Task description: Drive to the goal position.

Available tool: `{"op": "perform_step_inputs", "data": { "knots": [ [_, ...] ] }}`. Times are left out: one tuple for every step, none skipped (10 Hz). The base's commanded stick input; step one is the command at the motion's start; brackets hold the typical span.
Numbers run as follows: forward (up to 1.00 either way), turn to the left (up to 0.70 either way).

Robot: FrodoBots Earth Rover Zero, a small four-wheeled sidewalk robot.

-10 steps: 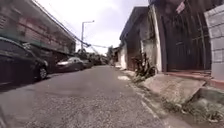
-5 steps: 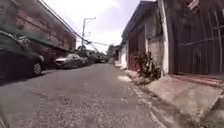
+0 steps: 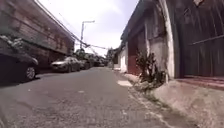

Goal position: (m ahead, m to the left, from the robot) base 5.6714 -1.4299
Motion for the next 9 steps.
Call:
{"op": "perform_step_inputs", "data": {
  "knots": [
    [0.7,0.01],
    [0.7,0.01],
    [0.7,0.01],
    [0.7,0.01],
    [0.7,0.01],
    [0.7,0.01],
    [0.7,0.02],
    [0.7,0.03],
    [0.7,0.03]
  ]
}}
